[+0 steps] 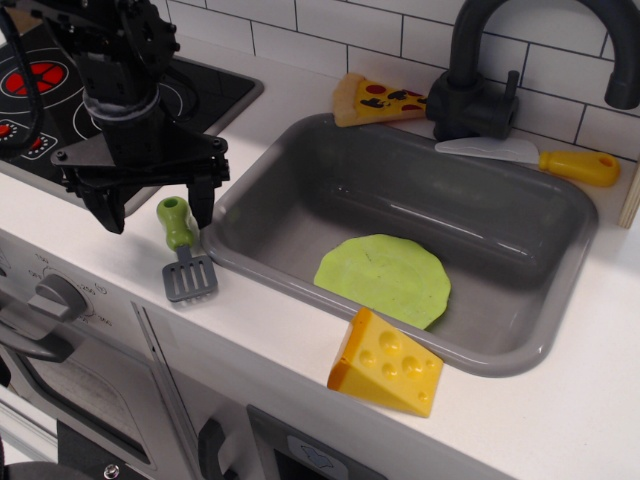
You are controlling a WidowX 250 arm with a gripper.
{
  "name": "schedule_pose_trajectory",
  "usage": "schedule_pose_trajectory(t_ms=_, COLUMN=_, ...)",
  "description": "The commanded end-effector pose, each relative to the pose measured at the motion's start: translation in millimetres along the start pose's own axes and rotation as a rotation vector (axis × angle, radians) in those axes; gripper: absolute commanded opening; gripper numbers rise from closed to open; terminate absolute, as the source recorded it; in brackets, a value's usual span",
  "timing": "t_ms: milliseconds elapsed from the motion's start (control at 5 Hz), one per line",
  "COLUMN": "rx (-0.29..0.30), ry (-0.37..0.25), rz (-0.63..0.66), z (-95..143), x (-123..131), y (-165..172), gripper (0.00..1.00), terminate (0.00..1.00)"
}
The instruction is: Put spatula on plate sink
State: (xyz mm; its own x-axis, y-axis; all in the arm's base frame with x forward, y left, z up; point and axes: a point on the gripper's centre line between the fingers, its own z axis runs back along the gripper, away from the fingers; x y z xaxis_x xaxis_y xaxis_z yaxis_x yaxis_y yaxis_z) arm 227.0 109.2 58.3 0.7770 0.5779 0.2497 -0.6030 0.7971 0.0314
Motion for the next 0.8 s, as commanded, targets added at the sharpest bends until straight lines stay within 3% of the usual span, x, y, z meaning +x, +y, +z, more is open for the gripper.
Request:
schedule_pose_trajectory(t_ms=0, rx=0.031, ry=-0.028, rz=0.009, z=-8, x=-3, y=-1, gripper=1.0, terminate=0.0)
schedule_pose_trajectory(t_ms=200, rx=0.033, ry=-0.013, rz=0.013, z=-12, x=-5, y=-8, gripper=0.0, terminate=0.0)
schedule_pose_trajectory(t_ms=600, rx=0.015, ry=-0.019, rz=0.013, z=-10, x=-4, y=-13, gripper=0.0, terminate=0.0)
